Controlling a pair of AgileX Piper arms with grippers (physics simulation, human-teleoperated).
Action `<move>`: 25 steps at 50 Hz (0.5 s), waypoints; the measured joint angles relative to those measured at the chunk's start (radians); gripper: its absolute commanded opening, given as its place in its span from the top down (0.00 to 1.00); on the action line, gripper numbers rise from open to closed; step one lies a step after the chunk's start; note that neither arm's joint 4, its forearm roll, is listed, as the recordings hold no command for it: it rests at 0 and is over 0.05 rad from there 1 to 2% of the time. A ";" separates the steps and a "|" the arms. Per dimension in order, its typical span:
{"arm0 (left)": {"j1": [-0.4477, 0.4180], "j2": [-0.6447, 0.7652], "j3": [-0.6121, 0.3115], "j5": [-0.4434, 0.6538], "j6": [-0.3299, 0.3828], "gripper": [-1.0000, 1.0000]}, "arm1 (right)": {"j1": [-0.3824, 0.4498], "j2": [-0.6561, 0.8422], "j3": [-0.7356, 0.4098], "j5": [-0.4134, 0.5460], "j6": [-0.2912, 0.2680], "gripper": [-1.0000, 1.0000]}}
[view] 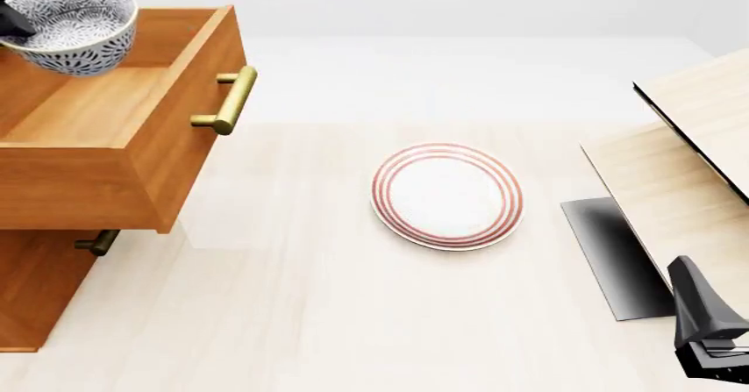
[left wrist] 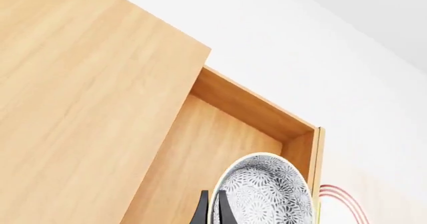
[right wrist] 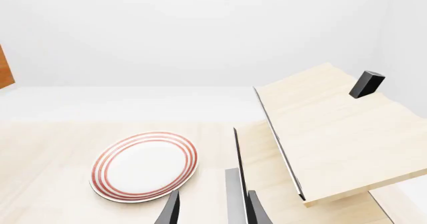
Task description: Open the top drawer of the cabinet and put the bowl in it.
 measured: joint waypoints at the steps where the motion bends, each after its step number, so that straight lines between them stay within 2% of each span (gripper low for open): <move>1: 0.000 0.002 0.000 -0.001 0.000 1.00 | 0.000 0.000 0.000 0.000 0.000 0.00; 25: -0.003 0.056 -0.003 -0.027 0.001 1.00 | 0.000 0.000 0.000 0.000 0.000 0.00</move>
